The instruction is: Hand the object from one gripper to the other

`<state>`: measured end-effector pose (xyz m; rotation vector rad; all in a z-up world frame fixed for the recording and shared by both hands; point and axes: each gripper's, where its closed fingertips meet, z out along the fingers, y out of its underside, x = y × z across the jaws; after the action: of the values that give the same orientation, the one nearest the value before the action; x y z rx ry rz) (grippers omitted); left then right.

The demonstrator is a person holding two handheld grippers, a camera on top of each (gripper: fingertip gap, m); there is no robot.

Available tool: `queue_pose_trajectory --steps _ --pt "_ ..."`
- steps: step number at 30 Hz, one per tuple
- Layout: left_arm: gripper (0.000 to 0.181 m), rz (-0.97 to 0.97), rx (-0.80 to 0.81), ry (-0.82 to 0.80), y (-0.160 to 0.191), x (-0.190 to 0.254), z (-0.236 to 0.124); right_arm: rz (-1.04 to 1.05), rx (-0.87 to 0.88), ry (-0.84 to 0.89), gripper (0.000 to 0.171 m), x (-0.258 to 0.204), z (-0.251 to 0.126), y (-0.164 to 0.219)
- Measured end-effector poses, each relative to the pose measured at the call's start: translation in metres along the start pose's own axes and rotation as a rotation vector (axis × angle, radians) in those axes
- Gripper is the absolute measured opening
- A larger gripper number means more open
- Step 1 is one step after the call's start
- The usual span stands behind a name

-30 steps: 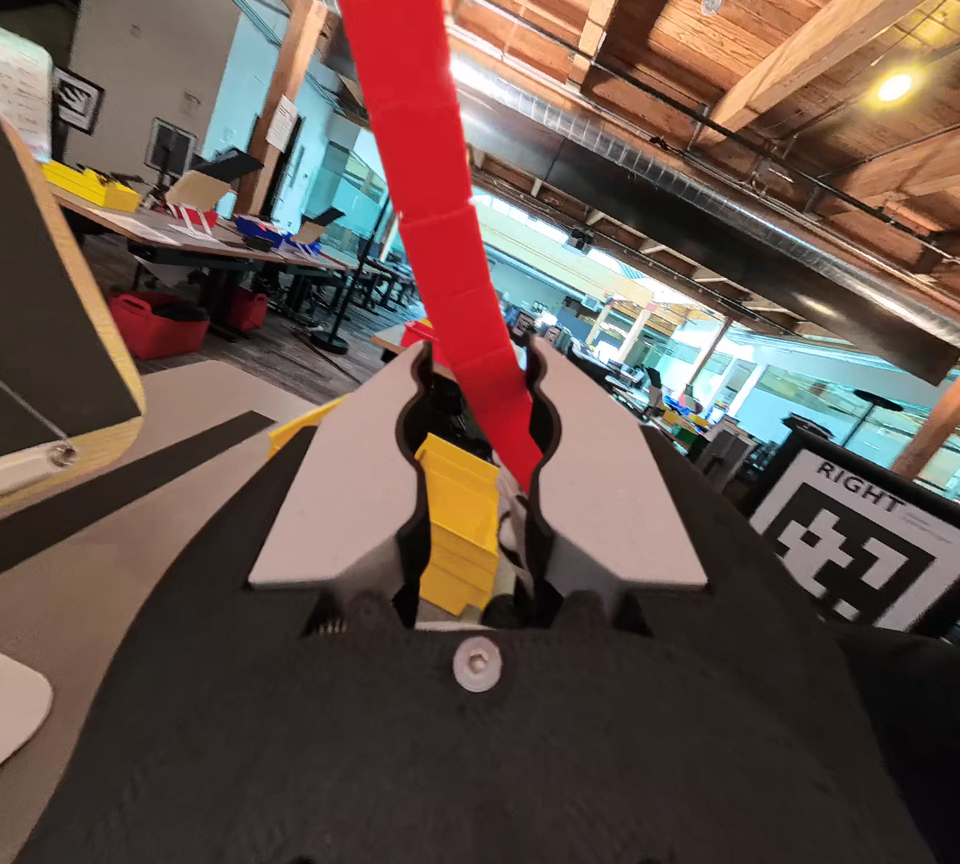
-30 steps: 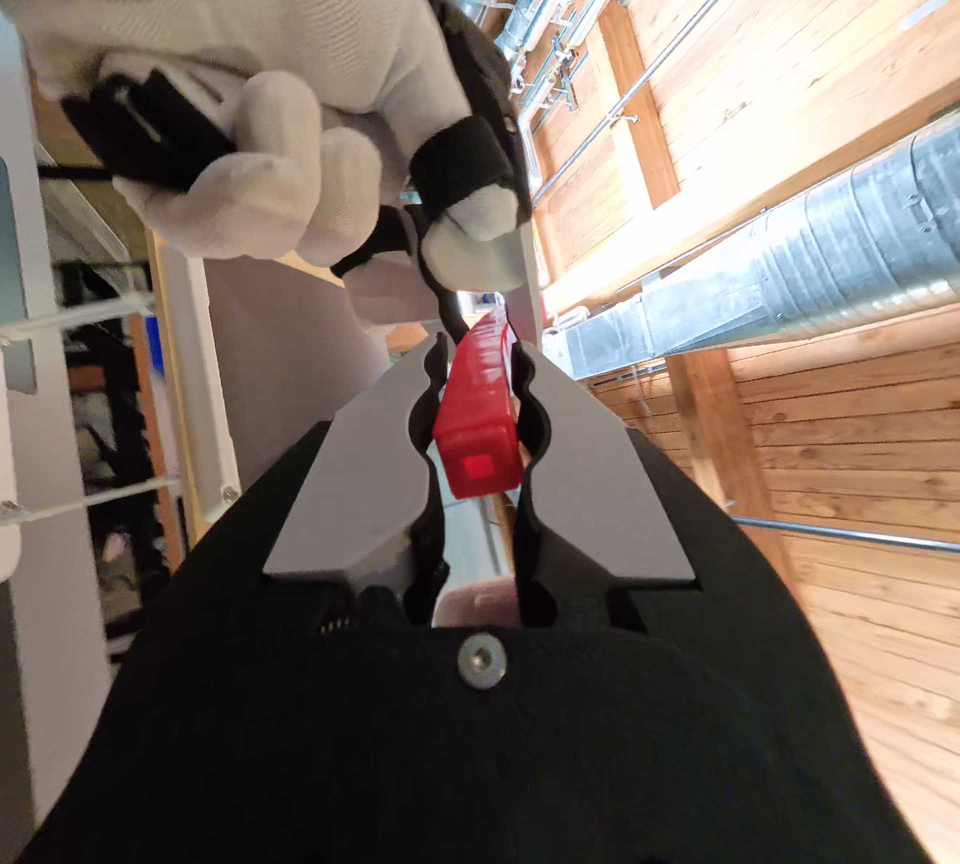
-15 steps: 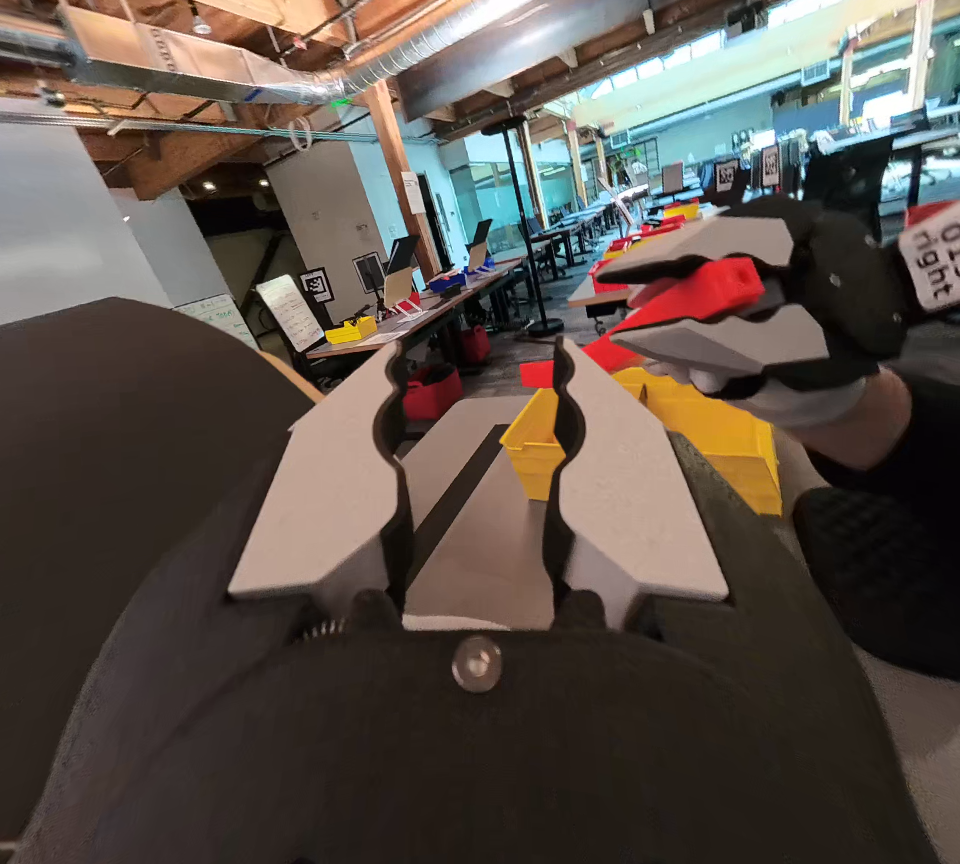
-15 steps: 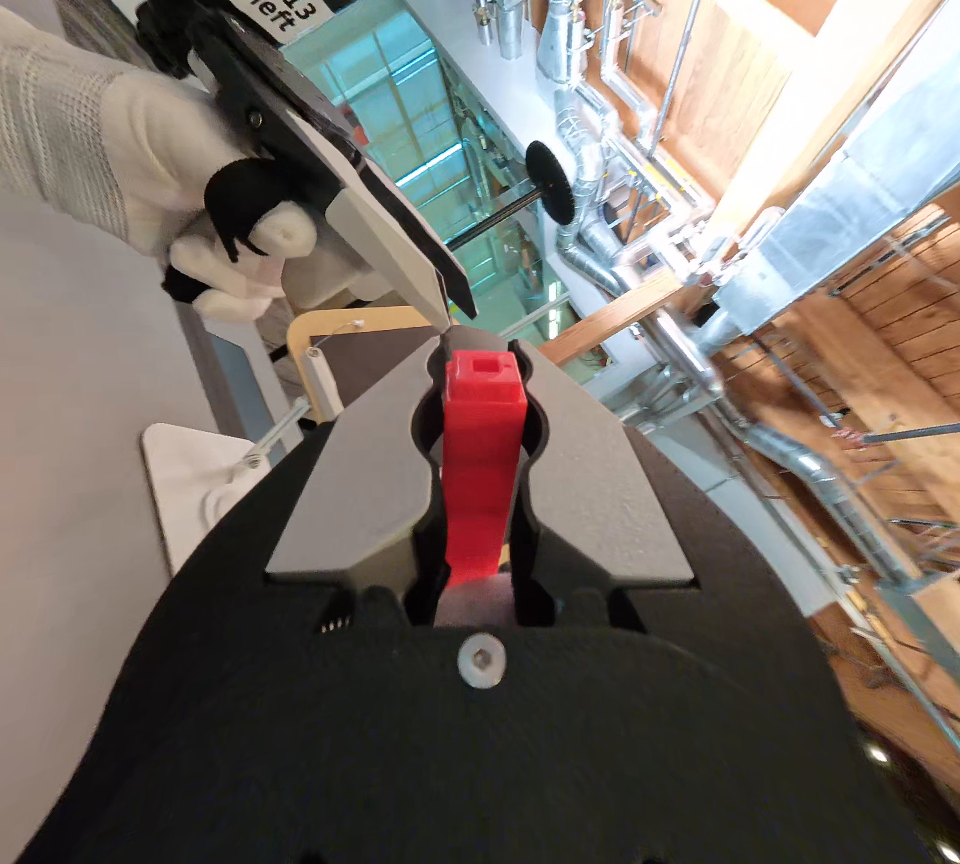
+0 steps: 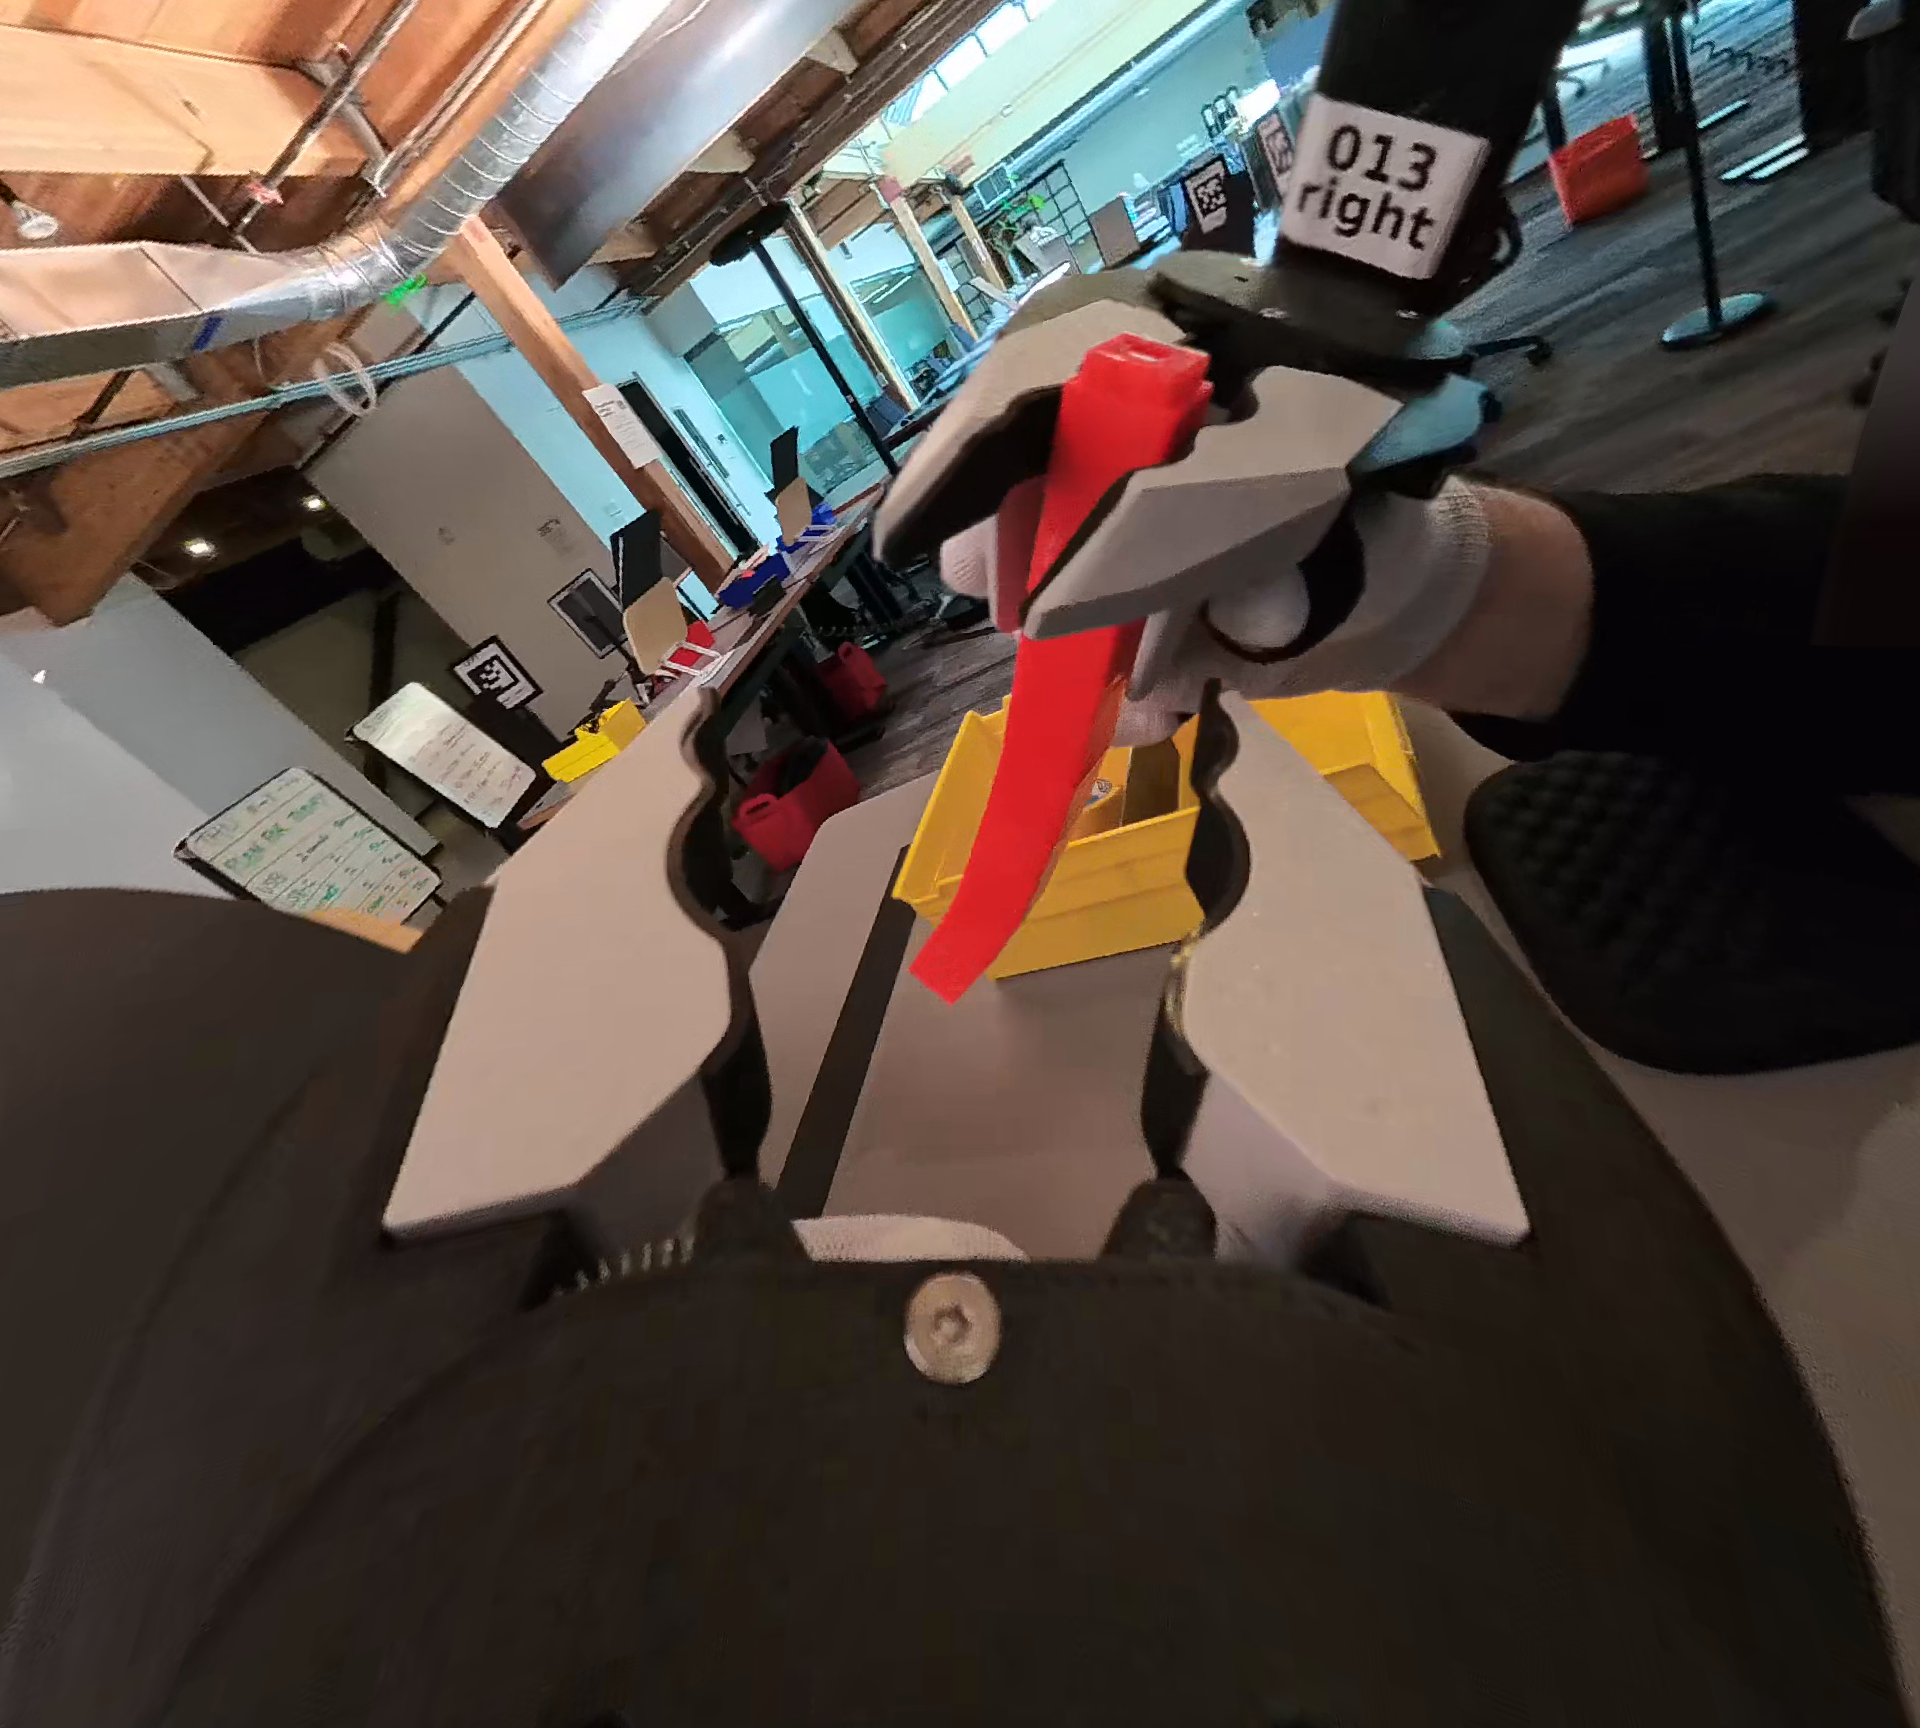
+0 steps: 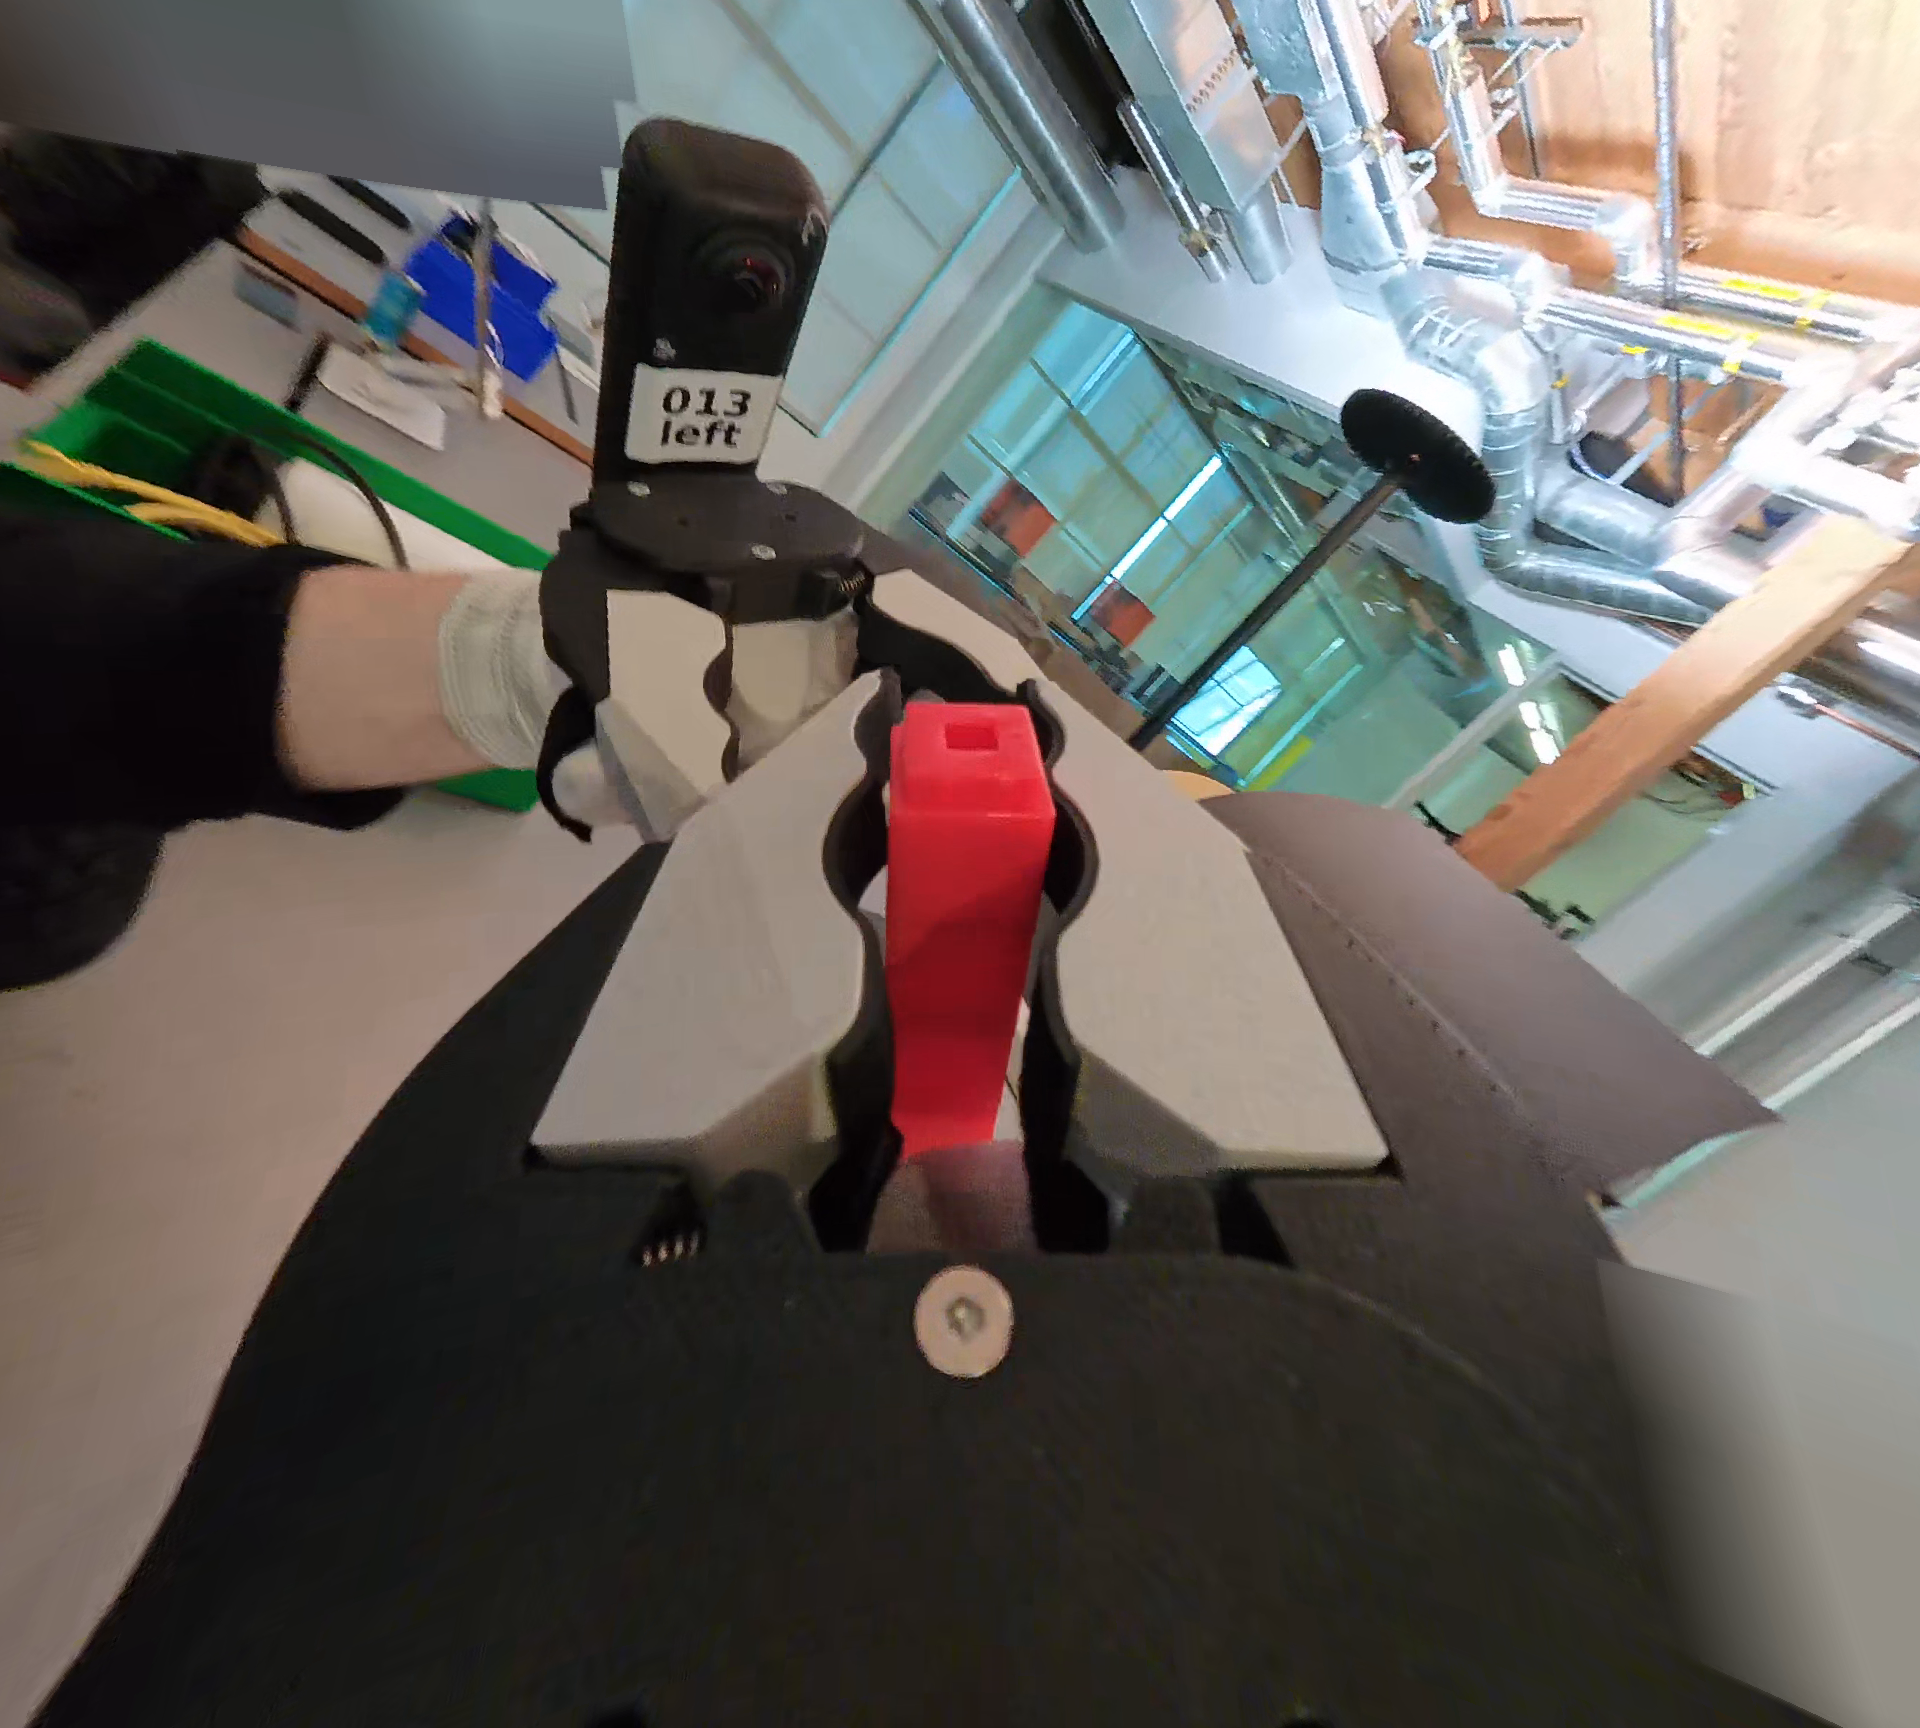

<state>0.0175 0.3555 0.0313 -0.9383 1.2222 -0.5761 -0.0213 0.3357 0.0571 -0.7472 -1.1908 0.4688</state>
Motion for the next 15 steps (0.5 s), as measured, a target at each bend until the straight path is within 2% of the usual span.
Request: queue_pose_trajectory --steps 7,13,15 --pt "0.089 -0.032 0.002 0.088 0.006 0.025 0.017 0.123 0.148 -0.141 0.02 -0.022 -0.001 -0.022" --pt "0.077 -0.011 -0.026 0.165 0.018 0.047 0.029 0.177 0.223 -0.255 0.02 -0.047 0.0 -0.037" --pt "0.083 0.017 -0.033 0.158 0.017 0.047 0.027 0.211 0.245 -0.287 0.02 -0.05 -0.001 -0.04"
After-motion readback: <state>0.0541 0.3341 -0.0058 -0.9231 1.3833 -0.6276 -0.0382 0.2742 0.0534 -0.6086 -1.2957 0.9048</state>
